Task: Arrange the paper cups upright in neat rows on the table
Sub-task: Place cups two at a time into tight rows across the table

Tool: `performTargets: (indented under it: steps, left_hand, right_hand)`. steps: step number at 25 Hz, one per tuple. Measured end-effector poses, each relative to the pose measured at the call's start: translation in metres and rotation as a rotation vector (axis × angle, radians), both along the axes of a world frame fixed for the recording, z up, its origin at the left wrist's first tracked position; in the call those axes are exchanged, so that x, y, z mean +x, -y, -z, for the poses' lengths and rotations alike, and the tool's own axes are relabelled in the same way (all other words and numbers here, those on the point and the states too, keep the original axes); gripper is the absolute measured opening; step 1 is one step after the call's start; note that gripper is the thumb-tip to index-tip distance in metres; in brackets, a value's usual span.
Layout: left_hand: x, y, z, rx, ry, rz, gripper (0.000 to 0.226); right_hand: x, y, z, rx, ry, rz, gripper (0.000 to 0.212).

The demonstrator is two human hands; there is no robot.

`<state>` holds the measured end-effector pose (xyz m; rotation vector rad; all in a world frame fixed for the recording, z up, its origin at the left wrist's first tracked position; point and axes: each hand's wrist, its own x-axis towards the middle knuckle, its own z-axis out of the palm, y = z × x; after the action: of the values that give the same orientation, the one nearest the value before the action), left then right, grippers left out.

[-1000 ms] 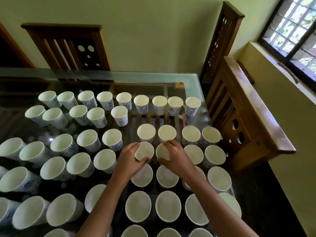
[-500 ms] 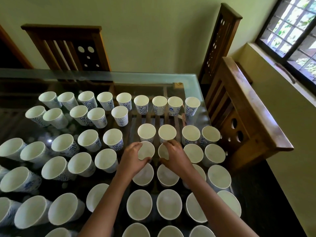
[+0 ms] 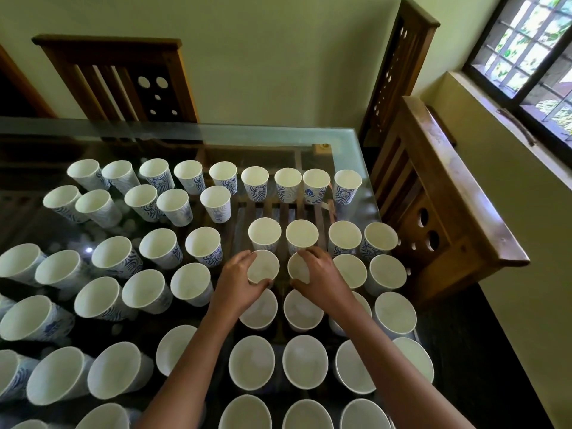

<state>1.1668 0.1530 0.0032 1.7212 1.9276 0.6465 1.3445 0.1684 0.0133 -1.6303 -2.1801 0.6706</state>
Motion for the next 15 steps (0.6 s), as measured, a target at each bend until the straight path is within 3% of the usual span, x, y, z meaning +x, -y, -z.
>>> performTargets:
  steps: [5,15]
  left_hand:
    - [0.002,0.007,0.0,0.005,0.007,-0.004,0.064]
    - [0.0,-0.003,-0.003,0.027,0.001,-0.022,0.062]
  right_hand:
    - [0.005,0.002,0.004,-0.016,-0.03,0.09,0.056]
    - [0.004,-0.007,0.0,-0.028,-0.005,0.07,0.054]
